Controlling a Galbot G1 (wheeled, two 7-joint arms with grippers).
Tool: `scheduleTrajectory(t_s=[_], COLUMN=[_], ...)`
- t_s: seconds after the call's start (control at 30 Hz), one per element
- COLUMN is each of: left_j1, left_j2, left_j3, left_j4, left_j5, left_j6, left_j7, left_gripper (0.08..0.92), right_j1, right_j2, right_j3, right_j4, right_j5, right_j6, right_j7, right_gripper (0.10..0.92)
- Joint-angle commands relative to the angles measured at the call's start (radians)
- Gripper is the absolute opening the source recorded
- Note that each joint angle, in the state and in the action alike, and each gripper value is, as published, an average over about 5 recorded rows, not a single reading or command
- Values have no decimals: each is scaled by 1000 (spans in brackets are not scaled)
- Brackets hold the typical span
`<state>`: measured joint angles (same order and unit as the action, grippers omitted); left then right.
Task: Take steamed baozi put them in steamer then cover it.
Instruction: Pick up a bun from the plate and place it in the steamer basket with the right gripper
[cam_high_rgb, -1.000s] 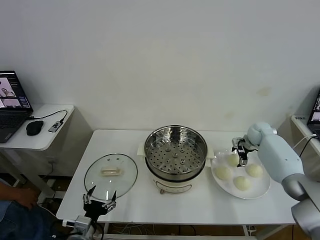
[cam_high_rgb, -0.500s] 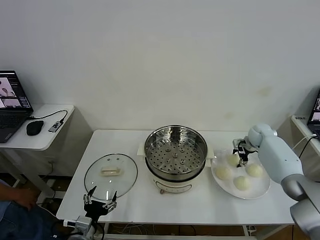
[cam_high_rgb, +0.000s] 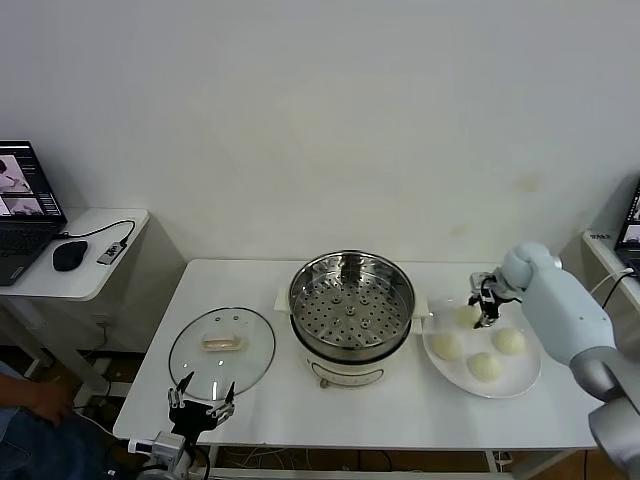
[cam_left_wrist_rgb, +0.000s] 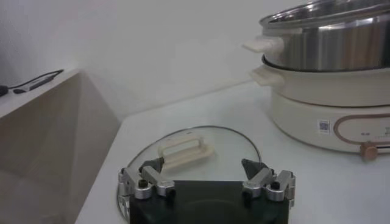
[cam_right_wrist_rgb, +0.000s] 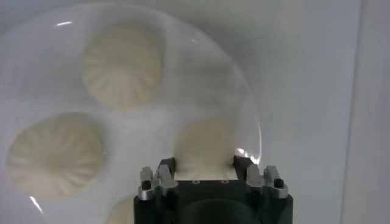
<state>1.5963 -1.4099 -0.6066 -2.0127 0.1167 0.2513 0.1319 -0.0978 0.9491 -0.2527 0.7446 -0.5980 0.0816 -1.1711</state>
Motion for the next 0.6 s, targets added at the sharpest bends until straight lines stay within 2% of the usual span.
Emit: scheduleTrajectory(t_s=[0.03, 0.33, 0.6], left_j1=[0, 3, 7], left_j2=[1, 3, 0], left_j3=[1, 3, -7], left_j4=[-2, -17, -43], left_j5=[-1, 0, -2], left_j6=[1, 3, 7], left_j7=[0, -1, -2], left_gripper=[823, 823, 823], right_j1=[10, 263, 508], right_j2=[-61, -149, -13], right_j3=[-31, -278, -466], right_j4=[98, 272, 199], right_j5=[87, 365, 537], right_j6=[-20, -81, -35], right_j7=[-49, -153, -227], right_gripper=[563, 560, 560])
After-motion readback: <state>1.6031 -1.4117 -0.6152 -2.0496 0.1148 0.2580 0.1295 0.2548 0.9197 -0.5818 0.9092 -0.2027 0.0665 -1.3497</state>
